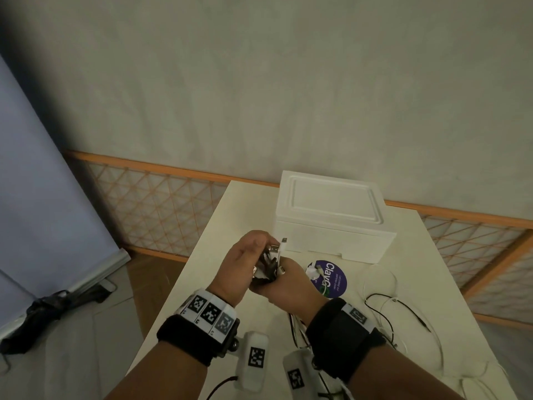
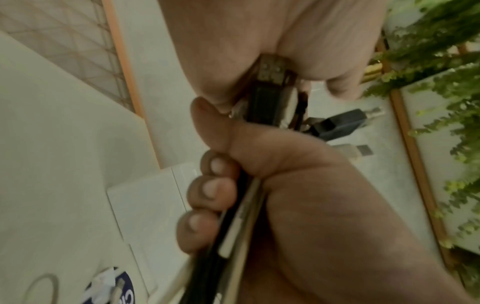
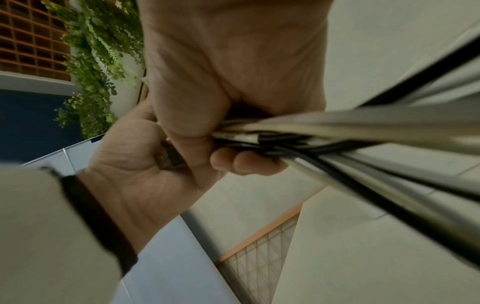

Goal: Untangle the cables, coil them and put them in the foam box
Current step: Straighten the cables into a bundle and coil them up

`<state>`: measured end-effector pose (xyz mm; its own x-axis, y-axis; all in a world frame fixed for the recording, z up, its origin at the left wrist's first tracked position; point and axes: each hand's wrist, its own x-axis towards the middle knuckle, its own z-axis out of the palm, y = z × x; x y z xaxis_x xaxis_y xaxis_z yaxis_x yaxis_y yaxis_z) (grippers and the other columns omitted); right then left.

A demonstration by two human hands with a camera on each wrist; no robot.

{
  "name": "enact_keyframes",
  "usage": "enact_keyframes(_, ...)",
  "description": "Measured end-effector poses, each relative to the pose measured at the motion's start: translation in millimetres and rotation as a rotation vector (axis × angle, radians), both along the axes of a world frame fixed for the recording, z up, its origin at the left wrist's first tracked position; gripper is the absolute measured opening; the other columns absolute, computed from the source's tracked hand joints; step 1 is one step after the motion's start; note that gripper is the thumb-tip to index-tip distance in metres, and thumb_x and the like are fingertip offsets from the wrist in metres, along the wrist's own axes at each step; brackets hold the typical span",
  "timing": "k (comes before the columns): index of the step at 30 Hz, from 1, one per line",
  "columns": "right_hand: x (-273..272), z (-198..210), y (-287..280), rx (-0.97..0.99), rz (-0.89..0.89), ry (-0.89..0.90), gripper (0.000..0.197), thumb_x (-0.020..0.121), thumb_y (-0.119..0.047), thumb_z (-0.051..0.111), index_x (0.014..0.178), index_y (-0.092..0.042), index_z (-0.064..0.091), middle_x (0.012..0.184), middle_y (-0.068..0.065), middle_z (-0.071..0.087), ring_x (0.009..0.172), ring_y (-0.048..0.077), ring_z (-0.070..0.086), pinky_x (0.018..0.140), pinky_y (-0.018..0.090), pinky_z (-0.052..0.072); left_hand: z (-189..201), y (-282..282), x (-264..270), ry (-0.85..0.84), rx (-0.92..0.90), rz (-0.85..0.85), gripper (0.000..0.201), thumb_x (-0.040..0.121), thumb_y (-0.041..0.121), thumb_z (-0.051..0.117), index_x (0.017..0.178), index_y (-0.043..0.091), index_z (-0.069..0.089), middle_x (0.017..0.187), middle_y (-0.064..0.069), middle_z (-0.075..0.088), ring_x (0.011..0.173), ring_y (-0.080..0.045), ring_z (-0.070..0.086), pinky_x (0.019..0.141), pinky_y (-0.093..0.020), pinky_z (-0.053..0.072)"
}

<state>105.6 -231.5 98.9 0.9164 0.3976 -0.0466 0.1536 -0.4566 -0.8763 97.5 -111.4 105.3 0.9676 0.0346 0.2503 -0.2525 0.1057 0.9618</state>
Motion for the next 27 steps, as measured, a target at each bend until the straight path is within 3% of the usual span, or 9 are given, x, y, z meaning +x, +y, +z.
enact_keyframes(3, 11, -1, -1, -0.102, 0.041, -0.009, 0.009, 0.077, -0.012, 0.066, 0.085, -0.008, 0.063, 0.080, 0.007, 0.068, 0.077, 0.020, 0.064, 0.075, 0.038, 0.054, -6, 1, 4, -0.084, 0.101, -0.114, 0.068, 0.071, 0.069, 0.064, 0.113, 0.016, 0.063, 0.121, 0.001, 0.062, 0.118, -0.014, 0.055, 0.098, -0.024, 0.043)
enact_keyframes(6, 17, -5, 4, -0.216, 0.173, -0.086, 0.020, 0.081, -0.008, 0.060, 0.101, -0.006, 0.063, 0.098, 0.011, 0.068, 0.092, 0.027, 0.063, 0.083, 0.044, 0.053, -4, -1, 5, -0.079, 0.201, -0.156, 0.054, 0.072, 0.040, 0.076, 0.123, 0.033, 0.061, 0.119, 0.006, 0.065, 0.116, -0.014, 0.058, 0.100, -0.024, 0.044)
enact_keyframes(11, 20, -4, 10, -0.242, 0.182, -0.117, 0.025, 0.079, -0.019, 0.066, 0.103, -0.016, 0.065, 0.098, 0.001, 0.070, 0.092, 0.017, 0.064, 0.083, 0.041, 0.054, -4, -5, 6, -0.027, 0.145, 0.126, 0.004, 0.080, 0.007, 0.070, 0.081, 0.004, 0.072, 0.092, 0.006, 0.074, 0.093, -0.008, 0.067, 0.084, -0.018, 0.048)
enact_keyframes(13, 21, -3, 9, -0.183, 0.141, -0.064, 0.020, 0.077, -0.017, 0.069, 0.096, -0.017, 0.067, 0.090, 0.001, 0.071, 0.086, 0.015, 0.065, 0.079, 0.040, 0.055, -6, -9, 6, -0.014, 0.153, 0.236, 0.013, 0.082, 0.001, 0.069, 0.073, -0.007, 0.066, 0.083, 0.006, 0.073, 0.082, -0.004, 0.067, 0.075, -0.016, 0.048)
enact_keyframes(17, 19, 2, 5, -0.159, 0.101, -0.051, 0.016, 0.080, -0.017, 0.067, 0.096, -0.012, 0.065, 0.088, 0.005, 0.068, 0.084, 0.019, 0.064, 0.077, 0.037, 0.055, -3, -14, 2, -0.064, 0.251, 0.236, 0.013, 0.086, 0.018, 0.067, 0.090, 0.029, 0.074, 0.080, 0.004, 0.072, 0.074, 0.002, 0.063, 0.074, -0.012, 0.047)
enact_keyframes(19, 17, 2, 4, -0.159, 0.093, -0.025, 0.017, 0.081, -0.017, 0.067, 0.097, -0.013, 0.063, 0.089, 0.004, 0.067, 0.086, 0.019, 0.064, 0.078, 0.034, 0.054, -1, -12, 0, -0.075, 0.173, 0.203, 0.017, 0.085, 0.034, 0.062, 0.096, 0.025, 0.072, 0.097, -0.008, 0.074, 0.083, 0.000, 0.065, 0.080, -0.013, 0.047)
enact_keyframes(22, 15, 2, 4, -0.105, 0.075, 0.059, 0.031, 0.078, -0.015, 0.071, 0.106, -0.015, 0.059, 0.098, 0.004, 0.068, 0.092, 0.018, 0.064, 0.086, 0.038, 0.053, -2, -8, 1, 0.053, 0.042, 0.123, 0.042, 0.087, 0.055, 0.046, 0.086, 0.028, 0.078, 0.089, 0.001, 0.075, 0.091, -0.011, 0.068, 0.086, -0.025, 0.052)
enact_keyframes(25, 13, 4, 3, -0.136, 0.055, 0.073, 0.030, 0.076, -0.012, 0.072, 0.103, -0.010, 0.060, 0.099, 0.010, 0.068, 0.093, 0.023, 0.065, 0.086, 0.042, 0.053, -1, -7, 1, 0.107, 0.116, 0.075, 0.019, 0.090, 0.037, 0.059, 0.085, 0.038, 0.077, 0.088, 0.010, 0.074, 0.097, -0.014, 0.067, 0.090, -0.039, 0.053)
enact_keyframes(27, 11, 6, 2, -0.143, 0.033, 0.073, 0.029, 0.074, -0.012, 0.072, 0.100, -0.010, 0.060, 0.095, 0.009, 0.068, 0.089, 0.022, 0.065, 0.083, 0.041, 0.054, -2, -5, -1, 0.090, 0.093, 0.043, 0.018, 0.090, 0.034, 0.060, 0.086, 0.039, 0.077, 0.088, 0.011, 0.074, 0.096, -0.015, 0.067, 0.082, -0.033, 0.055)
